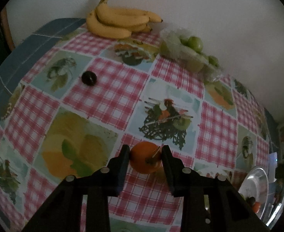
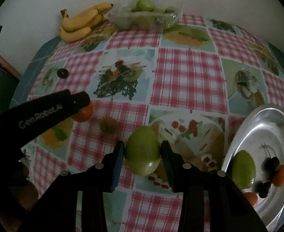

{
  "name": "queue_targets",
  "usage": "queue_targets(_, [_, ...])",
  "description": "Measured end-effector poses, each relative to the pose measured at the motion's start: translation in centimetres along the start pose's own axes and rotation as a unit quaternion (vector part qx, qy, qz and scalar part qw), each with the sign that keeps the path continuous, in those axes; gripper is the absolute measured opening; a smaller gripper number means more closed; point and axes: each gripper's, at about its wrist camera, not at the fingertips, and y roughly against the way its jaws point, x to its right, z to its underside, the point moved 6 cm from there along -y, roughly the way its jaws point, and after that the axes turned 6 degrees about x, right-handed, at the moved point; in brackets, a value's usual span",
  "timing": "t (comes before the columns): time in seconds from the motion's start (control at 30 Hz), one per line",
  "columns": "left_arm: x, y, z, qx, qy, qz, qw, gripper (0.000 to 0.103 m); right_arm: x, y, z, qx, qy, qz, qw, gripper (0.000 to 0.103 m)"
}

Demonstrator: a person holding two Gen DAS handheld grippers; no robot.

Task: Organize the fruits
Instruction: 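Carry the green mango and red tomato over the steel bowl with both tools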

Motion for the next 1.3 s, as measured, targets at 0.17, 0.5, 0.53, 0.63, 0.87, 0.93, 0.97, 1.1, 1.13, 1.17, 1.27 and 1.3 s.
queue_targets(0.17, [0.1, 2.1, -1.0, 0.021, -0.007, -0.002, 0.9997, 0.036, 0.3, 1.7, -0.7, 0.017, -0.009, -0.002, 1.000, 0.041])
queue_targets(0.5, [-0.3, 4.2, -1.9, 0.045, -0.003, -0.004, 0.9990, 0.036, 1.4, 4.4, -1.4, 0.040, -0.020, 0.009, 0.999, 0.041])
queue_targets(0.53, [-0.4, 4.4, -1.9, 0.046, -0.004, -0.006, 0.9989, 0.036, 1.7, 4.5, -1.4, 0.040, -0.023, 0.011, 0.999, 0.041])
queue_targets(0.63, [-0.3, 4.6, -1.9, 0.048, -0.004, -0.008, 0.9988, 0.036, 2.6, 4.7, -1.3, 0.039, -0.031, 0.021, 0.999, 0.041])
queue_targets(0.87, [0.1, 4.7, -1.7, 0.047, -0.012, -0.009, 0.9988, 0.036, 6.4, 5.3, -1.1, 0.035, -0.072, 0.043, 0.996, 0.041])
queue_targets(0.93, [0.3, 4.8, -1.6, 0.046, -0.013, -0.008, 0.9988, 0.036, 7.7, 5.5, -1.0, 0.034, -0.086, 0.053, 0.994, 0.041])
queue_targets(0.97, [0.3, 4.8, -1.6, 0.046, -0.014, -0.007, 0.9988, 0.036, 8.2, 5.6, -0.9, 0.034, -0.090, 0.059, 0.994, 0.041])
queue_targets(1.1, [1.0, 4.9, -1.3, 0.045, -0.020, -0.005, 0.9988, 0.036, 10.4, 6.1, -0.6, 0.034, -0.114, 0.074, 0.990, 0.041])
queue_targets(1.13, [1.2, 4.8, -1.2, 0.044, -0.022, -0.004, 0.9988, 0.036, 10.9, 6.2, -0.6, 0.034, -0.119, 0.077, 0.989, 0.041])
queue_targets(1.17, [1.4, 4.8, -1.1, 0.044, -0.024, -0.003, 0.9988, 0.036, 11.4, 6.3, -0.5, 0.034, -0.123, 0.081, 0.988, 0.041])
queue_targets(1.27, [1.9, 4.8, -1.0, 0.043, -0.030, -0.002, 0.9986, 0.036, 12.6, 6.6, -0.1, 0.031, -0.132, 0.092, 0.986, 0.041])
queue_targets(1.3, [2.0, 4.9, -0.9, 0.043, -0.031, -0.002, 0.9986, 0.036, 13.1, 6.6, 0.0, 0.030, -0.136, 0.096, 0.986, 0.041])
